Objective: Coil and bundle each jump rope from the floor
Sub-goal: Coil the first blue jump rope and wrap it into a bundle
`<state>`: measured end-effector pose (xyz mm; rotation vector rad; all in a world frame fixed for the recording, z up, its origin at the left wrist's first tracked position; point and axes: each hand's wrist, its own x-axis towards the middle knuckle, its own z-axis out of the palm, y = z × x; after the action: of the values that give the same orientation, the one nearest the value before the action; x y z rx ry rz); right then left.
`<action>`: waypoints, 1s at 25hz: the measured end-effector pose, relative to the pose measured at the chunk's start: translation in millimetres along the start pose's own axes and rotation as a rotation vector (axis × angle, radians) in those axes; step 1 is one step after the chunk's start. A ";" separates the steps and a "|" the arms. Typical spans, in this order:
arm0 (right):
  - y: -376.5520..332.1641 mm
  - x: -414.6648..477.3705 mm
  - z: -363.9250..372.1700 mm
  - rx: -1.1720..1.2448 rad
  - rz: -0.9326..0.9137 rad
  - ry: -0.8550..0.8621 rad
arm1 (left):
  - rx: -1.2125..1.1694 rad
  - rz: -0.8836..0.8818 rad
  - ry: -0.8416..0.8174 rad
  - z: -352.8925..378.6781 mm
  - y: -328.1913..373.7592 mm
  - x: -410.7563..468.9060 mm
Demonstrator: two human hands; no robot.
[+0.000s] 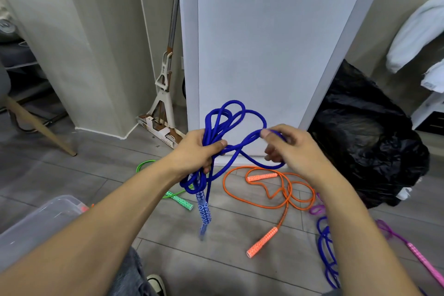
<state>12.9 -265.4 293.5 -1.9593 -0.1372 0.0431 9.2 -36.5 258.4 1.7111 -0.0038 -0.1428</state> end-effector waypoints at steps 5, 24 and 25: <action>-7.7 -2.4 13.1 -0.018 -0.214 0.003 | 0.218 0.022 0.276 -8.0 -19.0 17.2; 27.8 -1.1 90.4 -0.463 -0.211 -0.271 | -0.232 -0.149 0.154 -34.0 -12.3 16.2; 33.3 -0.3 95.7 -0.536 -0.229 -0.289 | -0.244 -0.143 0.117 -32.4 -7.3 13.2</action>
<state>6.0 -190.1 226.1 -2.4490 -0.6155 0.1517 24.9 -4.6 254.4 1.4731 0.2151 -0.1431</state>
